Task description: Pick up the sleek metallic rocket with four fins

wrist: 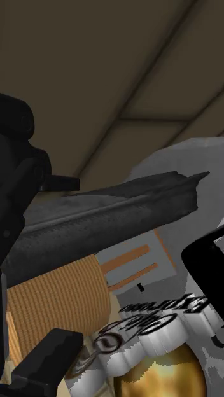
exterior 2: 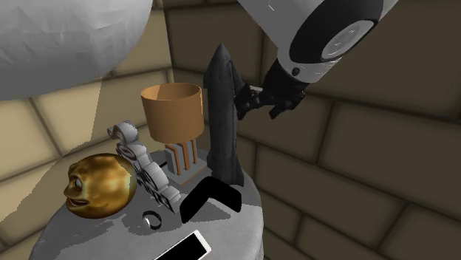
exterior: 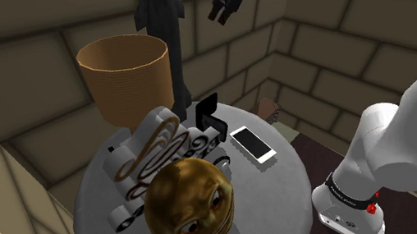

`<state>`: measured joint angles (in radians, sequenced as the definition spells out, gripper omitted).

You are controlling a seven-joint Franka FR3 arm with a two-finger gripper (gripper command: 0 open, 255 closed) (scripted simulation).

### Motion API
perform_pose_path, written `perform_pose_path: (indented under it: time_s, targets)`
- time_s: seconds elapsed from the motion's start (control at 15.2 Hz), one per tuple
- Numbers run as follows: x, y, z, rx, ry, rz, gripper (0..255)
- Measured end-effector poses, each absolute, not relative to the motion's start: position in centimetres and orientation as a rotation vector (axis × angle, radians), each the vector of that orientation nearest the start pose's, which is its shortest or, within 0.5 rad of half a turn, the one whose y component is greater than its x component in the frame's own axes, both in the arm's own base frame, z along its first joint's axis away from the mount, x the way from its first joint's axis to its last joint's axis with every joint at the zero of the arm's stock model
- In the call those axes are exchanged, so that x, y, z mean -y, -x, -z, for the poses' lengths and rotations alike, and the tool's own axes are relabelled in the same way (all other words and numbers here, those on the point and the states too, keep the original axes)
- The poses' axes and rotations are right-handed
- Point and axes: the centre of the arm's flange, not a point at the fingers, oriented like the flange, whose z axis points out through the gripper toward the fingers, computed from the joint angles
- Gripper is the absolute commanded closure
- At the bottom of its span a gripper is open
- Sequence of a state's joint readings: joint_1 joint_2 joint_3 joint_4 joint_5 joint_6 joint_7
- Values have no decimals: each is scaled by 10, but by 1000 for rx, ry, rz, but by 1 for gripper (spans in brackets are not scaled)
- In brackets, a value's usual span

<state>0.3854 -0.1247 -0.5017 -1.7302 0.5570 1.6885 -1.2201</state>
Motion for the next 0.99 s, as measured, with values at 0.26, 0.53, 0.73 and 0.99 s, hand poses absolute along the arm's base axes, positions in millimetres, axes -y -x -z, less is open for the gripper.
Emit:
perform_pose_path:
  time_s: [0.26,0.53,0.73,0.99]
  targets:
    - [4,-572,-651,1507,2057,656,0]
    - [-26,-600,-669,1662,1822,719,0]
    - [-38,-613,-674,1721,1718,739,0]
    - [-38,-615,-656,1730,1701,743,0]
